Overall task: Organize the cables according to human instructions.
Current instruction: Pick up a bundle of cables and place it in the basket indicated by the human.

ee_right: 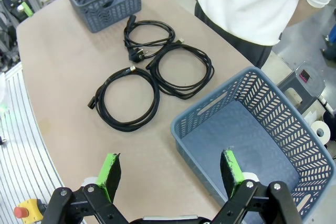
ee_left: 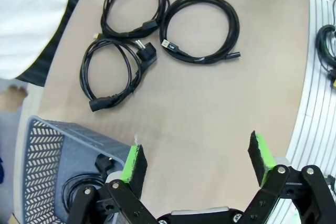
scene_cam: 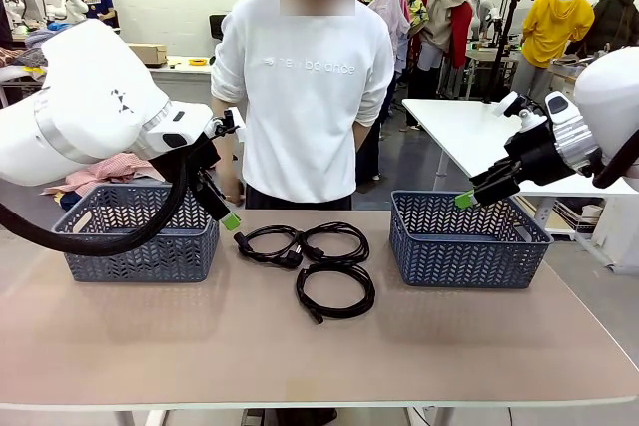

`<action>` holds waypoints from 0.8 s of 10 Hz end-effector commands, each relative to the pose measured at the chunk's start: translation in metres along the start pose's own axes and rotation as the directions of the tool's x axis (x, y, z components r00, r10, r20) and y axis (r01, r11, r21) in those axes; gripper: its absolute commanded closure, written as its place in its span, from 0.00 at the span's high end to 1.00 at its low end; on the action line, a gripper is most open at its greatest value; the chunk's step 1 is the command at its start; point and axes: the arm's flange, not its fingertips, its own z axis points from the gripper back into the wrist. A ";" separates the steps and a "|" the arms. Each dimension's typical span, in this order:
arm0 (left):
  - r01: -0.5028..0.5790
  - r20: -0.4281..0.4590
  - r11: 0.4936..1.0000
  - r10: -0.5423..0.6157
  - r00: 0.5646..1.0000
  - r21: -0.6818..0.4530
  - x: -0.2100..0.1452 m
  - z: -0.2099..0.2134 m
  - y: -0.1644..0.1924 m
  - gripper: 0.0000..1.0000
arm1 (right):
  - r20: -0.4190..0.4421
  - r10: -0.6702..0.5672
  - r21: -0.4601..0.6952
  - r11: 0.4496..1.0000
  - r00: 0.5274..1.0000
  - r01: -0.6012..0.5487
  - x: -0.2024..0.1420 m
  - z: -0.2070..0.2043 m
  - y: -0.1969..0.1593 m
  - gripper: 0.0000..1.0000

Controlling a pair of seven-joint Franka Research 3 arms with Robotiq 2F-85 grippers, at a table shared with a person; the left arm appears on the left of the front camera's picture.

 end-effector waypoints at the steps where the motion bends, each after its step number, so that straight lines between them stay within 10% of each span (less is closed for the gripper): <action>1: 0.002 0.002 1.000 -0.002 1.000 0.002 0.000 0.001 0.003 1.00 | 0.026 0.018 0.010 1.000 0.999 -0.018 0.000 -0.002 -0.002 1.00; 8: 0.002 0.002 1.000 -0.002 1.000 0.002 0.000 0.001 0.003 1.00 | 0.026 0.018 0.010 1.000 0.999 -0.018 0.000 -0.002 -0.002 1.00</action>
